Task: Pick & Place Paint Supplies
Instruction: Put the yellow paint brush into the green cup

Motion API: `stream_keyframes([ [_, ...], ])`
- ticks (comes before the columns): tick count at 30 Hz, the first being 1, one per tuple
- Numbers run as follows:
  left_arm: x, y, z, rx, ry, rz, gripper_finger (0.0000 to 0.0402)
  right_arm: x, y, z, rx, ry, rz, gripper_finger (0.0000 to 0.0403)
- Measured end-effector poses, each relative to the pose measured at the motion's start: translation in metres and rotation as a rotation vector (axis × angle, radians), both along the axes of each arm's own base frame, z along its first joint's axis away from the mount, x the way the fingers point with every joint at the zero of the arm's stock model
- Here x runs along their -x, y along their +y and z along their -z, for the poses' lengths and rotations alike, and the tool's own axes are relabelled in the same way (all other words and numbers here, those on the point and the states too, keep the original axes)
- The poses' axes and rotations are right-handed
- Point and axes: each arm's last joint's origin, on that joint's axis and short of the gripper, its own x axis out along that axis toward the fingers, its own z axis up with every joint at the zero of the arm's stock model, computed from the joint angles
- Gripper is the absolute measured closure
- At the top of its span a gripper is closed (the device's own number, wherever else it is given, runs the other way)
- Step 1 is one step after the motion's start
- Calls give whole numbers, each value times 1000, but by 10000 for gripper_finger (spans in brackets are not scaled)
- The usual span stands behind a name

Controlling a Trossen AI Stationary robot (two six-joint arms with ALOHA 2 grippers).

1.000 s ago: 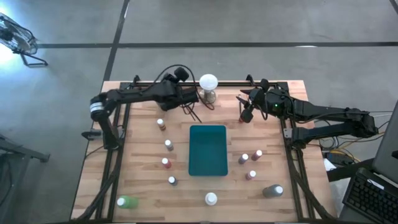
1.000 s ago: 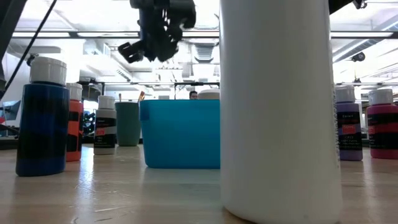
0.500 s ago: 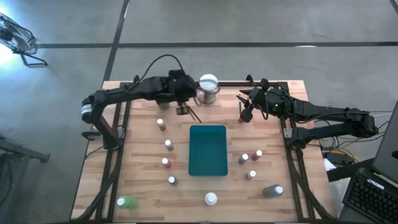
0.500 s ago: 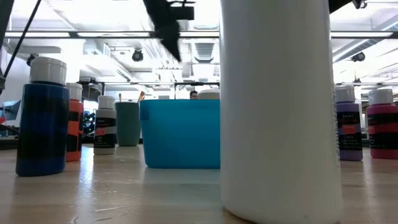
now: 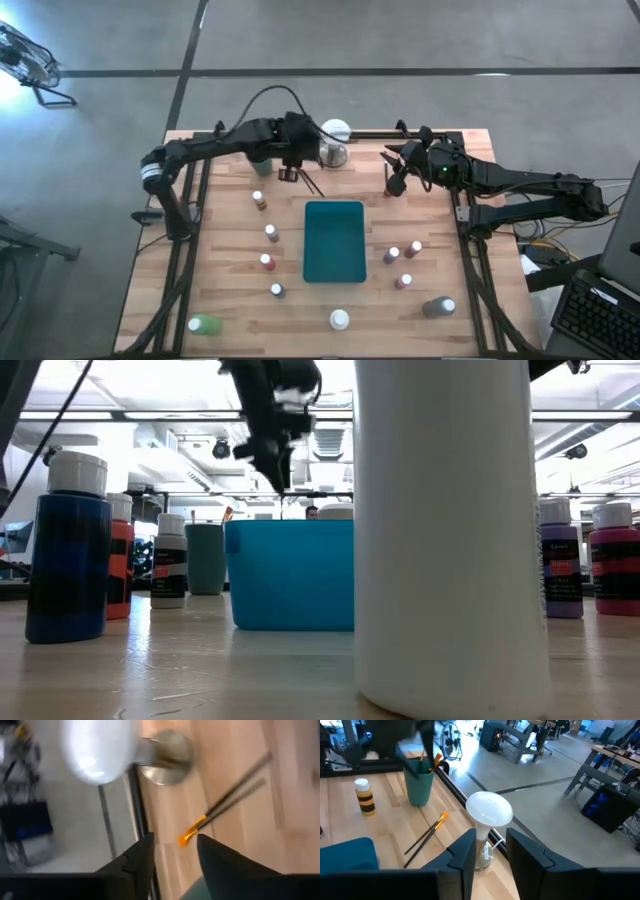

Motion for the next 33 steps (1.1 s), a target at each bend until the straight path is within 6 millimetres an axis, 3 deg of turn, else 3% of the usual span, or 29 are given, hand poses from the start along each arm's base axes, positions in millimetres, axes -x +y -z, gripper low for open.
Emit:
stream_keyframes([
  [8,-17,7,49,12,245,153,225,1,0,2,-8,23,2,314],
  [21,-32,10,86,30,372,231,225,1,0,2,-7,25,1,279],
  [33,-23,37,83,70,261,28,230,1,0,3,-8,26,1,245],
])
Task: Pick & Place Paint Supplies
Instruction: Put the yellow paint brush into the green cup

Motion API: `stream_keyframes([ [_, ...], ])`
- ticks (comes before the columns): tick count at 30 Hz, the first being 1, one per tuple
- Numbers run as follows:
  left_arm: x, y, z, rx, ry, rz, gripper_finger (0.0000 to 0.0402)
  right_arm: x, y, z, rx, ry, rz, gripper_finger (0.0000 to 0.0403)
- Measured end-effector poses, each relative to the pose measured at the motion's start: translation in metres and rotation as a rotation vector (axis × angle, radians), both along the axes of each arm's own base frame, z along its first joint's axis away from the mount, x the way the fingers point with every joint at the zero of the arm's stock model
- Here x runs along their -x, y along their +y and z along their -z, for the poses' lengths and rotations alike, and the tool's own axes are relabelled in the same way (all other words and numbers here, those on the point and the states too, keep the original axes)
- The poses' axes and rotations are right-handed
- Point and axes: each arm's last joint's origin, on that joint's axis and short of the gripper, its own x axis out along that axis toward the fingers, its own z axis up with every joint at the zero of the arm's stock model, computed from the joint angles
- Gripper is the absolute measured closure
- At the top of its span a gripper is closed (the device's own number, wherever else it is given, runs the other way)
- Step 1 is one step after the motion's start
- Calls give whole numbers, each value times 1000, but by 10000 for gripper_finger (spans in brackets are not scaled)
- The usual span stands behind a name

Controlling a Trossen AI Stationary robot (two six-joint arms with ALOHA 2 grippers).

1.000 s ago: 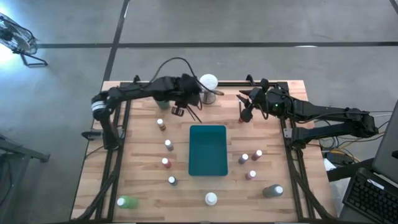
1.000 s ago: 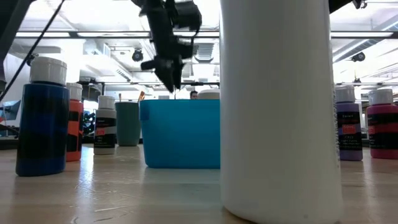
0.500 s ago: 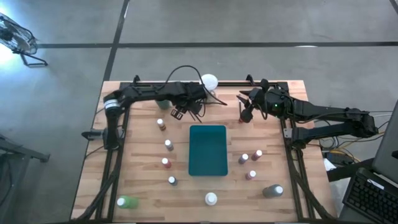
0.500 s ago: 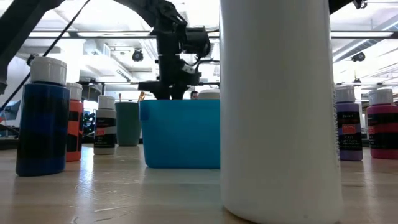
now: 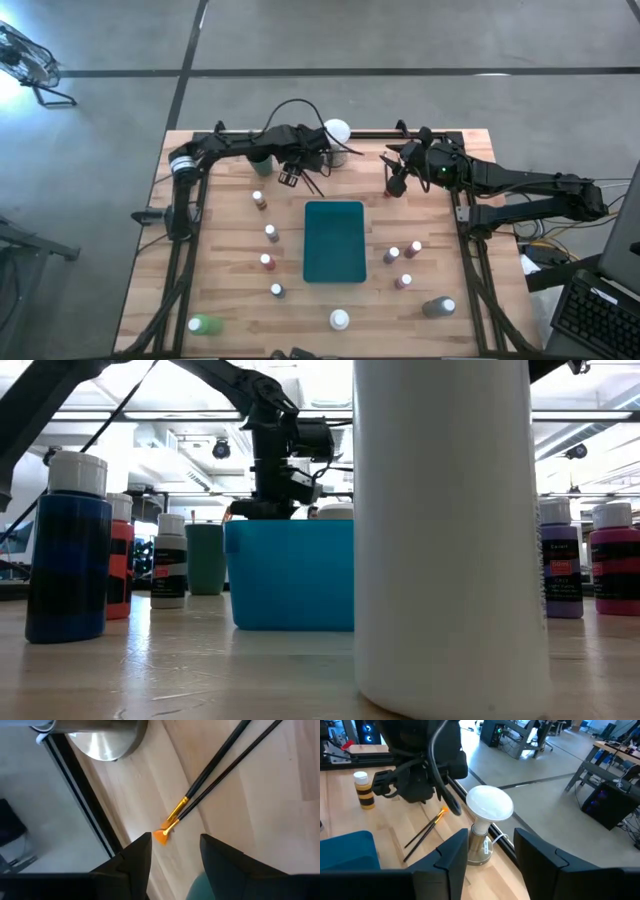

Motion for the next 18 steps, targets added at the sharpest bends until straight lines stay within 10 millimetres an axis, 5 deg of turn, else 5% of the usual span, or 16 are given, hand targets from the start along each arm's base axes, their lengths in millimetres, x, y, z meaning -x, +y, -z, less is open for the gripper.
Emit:
stream_keyframes([
  [18,17,34,0,77,-72,-113,230,0,0,0,1,3,0,223],
])
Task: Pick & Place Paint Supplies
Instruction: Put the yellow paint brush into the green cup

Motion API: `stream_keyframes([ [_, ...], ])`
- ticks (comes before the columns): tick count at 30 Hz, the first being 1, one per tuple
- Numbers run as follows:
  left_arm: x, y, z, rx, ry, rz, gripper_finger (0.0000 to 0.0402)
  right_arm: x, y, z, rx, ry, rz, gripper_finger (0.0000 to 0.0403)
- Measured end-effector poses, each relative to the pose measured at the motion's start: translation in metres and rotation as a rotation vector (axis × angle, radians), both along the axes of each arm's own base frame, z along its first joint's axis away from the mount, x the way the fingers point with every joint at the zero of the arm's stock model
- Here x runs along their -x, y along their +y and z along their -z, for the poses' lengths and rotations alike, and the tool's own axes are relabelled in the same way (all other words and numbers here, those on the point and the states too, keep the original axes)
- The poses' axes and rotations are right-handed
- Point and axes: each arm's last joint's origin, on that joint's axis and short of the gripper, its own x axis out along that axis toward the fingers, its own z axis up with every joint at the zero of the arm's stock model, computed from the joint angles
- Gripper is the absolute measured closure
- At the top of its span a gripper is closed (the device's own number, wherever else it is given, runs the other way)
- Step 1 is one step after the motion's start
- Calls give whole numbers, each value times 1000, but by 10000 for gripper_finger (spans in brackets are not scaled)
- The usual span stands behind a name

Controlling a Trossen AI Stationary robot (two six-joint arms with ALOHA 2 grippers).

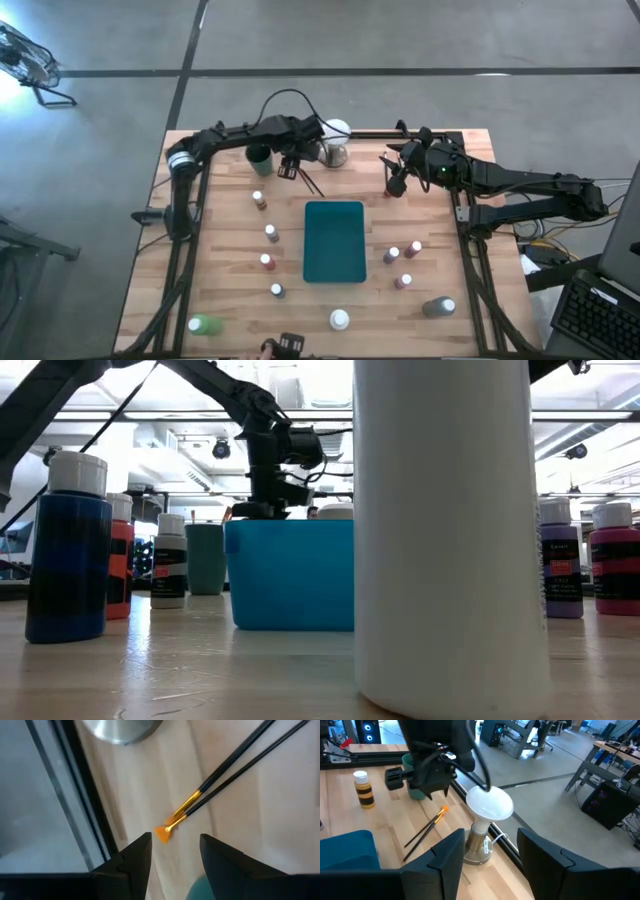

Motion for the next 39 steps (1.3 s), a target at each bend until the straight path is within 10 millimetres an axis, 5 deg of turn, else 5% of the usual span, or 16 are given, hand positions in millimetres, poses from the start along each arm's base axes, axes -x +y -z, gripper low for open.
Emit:
stream_keyframes([
  [21,4,34,22,51,5,-15,235,0,0,-1,8,-2,-2,264],
  [29,-1,42,11,59,-48,-25,261,0,0,-1,8,-3,-2,241],
  [39,16,63,6,155,-113,-152,269,0,0,-1,5,-6,-1,217],
])
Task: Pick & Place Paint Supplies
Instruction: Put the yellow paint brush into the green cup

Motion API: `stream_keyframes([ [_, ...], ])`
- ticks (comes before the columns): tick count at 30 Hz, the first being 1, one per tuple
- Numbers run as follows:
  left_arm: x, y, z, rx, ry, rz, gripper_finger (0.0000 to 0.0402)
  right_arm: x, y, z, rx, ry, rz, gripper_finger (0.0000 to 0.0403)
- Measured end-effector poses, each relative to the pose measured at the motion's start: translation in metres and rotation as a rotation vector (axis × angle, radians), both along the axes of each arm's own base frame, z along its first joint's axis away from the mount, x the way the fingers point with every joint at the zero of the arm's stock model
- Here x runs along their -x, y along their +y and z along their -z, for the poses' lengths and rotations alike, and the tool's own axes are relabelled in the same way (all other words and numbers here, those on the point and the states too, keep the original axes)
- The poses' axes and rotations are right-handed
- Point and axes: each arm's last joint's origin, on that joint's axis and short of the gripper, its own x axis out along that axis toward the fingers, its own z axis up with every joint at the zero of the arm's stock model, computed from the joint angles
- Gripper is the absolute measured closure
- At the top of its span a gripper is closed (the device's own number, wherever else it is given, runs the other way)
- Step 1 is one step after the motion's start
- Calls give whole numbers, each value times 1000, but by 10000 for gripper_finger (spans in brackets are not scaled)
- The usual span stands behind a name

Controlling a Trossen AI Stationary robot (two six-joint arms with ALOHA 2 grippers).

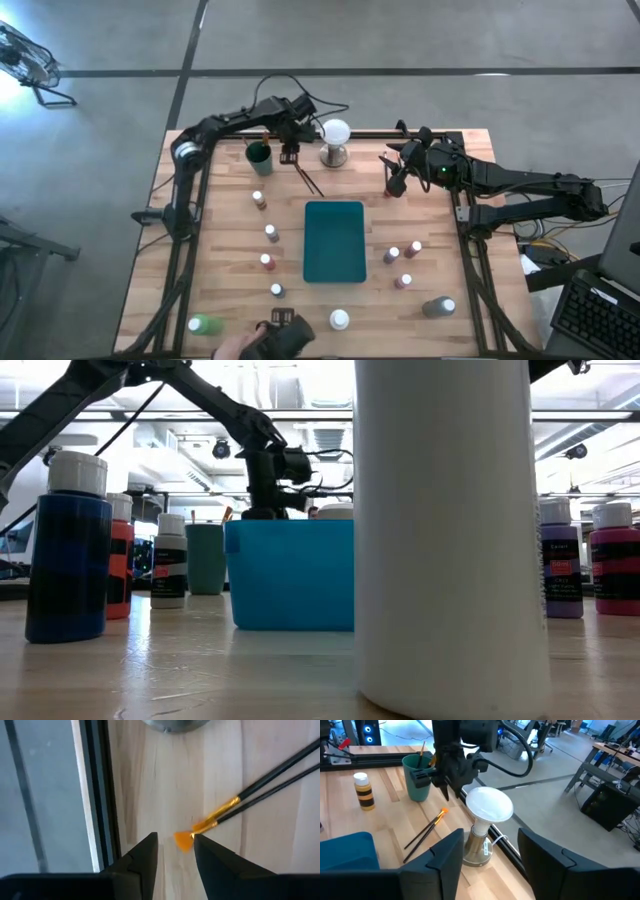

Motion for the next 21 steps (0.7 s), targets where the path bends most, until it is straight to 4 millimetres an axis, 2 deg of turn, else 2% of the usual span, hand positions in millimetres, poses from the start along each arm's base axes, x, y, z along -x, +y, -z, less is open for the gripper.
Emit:
stream_keyframes([
  [5,10,3,6,64,22,-54,271,0,0,0,-3,-3,1,216],
  [14,13,0,15,91,49,-54,271,0,0,0,-13,-12,5,232],
  [21,15,-2,24,100,60,-48,271,0,0,0,-14,-13,5,216],
])
